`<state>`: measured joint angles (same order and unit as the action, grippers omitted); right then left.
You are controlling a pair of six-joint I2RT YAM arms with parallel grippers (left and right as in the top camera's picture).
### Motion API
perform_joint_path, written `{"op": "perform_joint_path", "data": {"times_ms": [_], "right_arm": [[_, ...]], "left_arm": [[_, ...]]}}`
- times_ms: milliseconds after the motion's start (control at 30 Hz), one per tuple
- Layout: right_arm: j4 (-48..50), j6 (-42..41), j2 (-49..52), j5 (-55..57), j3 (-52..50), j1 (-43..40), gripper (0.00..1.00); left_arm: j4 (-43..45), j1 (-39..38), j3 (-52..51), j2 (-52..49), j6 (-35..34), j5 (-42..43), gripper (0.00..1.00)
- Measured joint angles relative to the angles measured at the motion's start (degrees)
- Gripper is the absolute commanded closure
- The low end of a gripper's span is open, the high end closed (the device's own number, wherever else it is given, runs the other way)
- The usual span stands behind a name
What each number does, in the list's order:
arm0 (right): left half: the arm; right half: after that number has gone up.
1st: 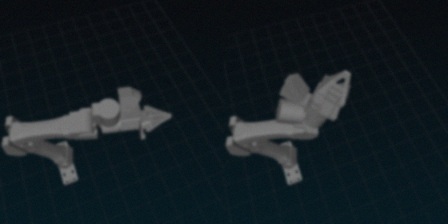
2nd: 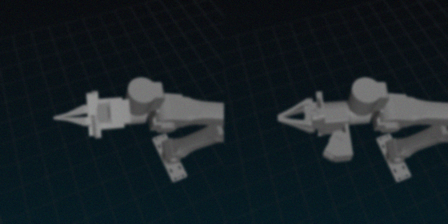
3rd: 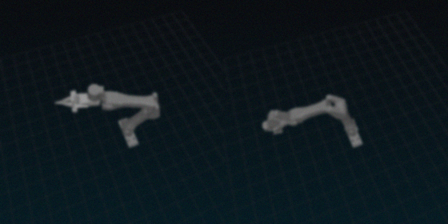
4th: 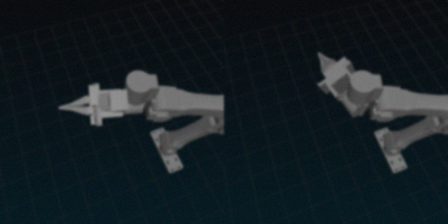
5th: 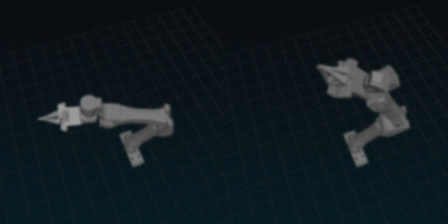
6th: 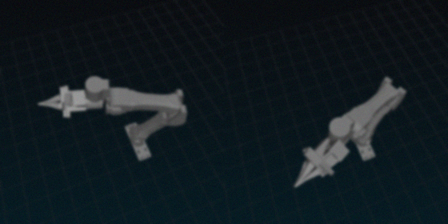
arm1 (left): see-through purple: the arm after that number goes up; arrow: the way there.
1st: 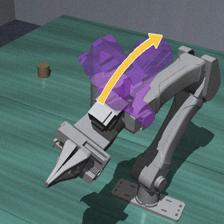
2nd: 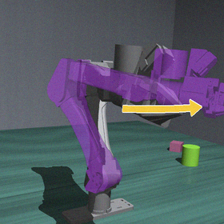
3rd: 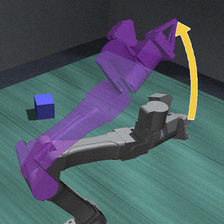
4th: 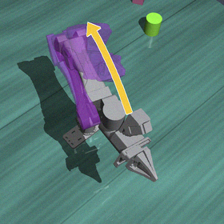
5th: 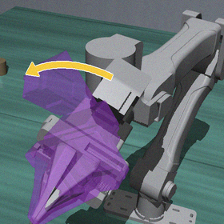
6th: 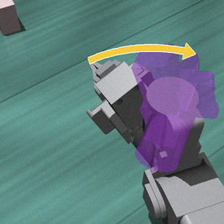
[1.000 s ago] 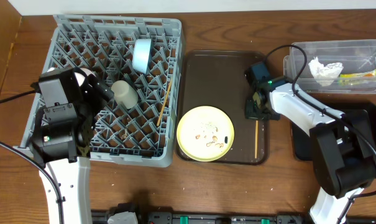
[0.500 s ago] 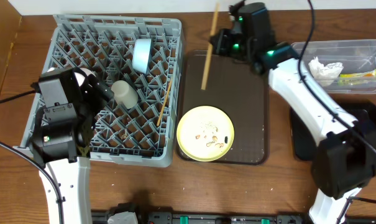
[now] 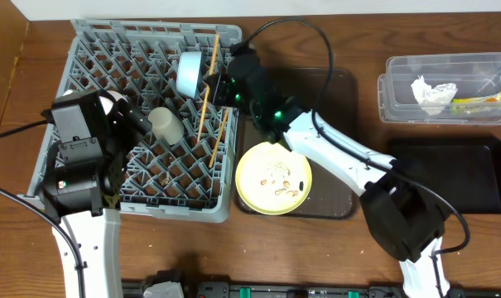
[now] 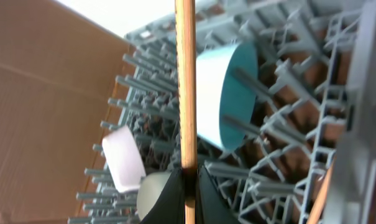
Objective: Sort waste into correct bins and load items into the dishwasher
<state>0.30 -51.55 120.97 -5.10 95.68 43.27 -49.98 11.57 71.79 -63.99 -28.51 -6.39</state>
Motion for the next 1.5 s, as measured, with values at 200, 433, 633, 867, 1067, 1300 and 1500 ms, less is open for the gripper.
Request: {"op": "perform_joint_path", "data": {"times_ms": [200, 433, 633, 867, 1067, 1300, 1500], "right_arm": [[-0.68, -0.28, 0.00, -3.87, 0.00, -5.53, 0.99], [-2.62, 0.28, 0.00, -5.77, 0.00, -6.62, 0.99], [-3.54, 3.28, 0.00, -6.93, 0.00, -5.70, 0.64], [-5.18, 5.95, 0.00, -7.26, 0.00, -5.16, 0.43], [-13.09, 8.15, -2.56, -10.56, 0.04, -8.17, 0.31], [-32.92, 13.09, -18.99, -11.41, 0.66, -22.67, 0.08], [-51.10, 17.84, -29.14, -11.04, 1.16, -34.58, 0.01]], "left_arm": [[0.00, 0.00, 0.00, 0.00, 0.00, 0.00, 0.02], [0.00, 0.00, 0.00, 0.00, 0.00, 0.00, 0.02], [0.00, 0.00, 0.00, 0.00, 0.00, 0.00, 0.02], [0.00, 0.00, 0.00, 0.00, 0.00, 0.00, 0.02], [0.00, 0.00, 0.00, 0.00, 0.00, 0.00, 0.02], [-0.02, 0.00, 0.00, 0.00, 0.00, 0.02, 0.02], [-0.02, 0.00, 0.00, 0.00, 0.00, 0.00, 0.02]]}}
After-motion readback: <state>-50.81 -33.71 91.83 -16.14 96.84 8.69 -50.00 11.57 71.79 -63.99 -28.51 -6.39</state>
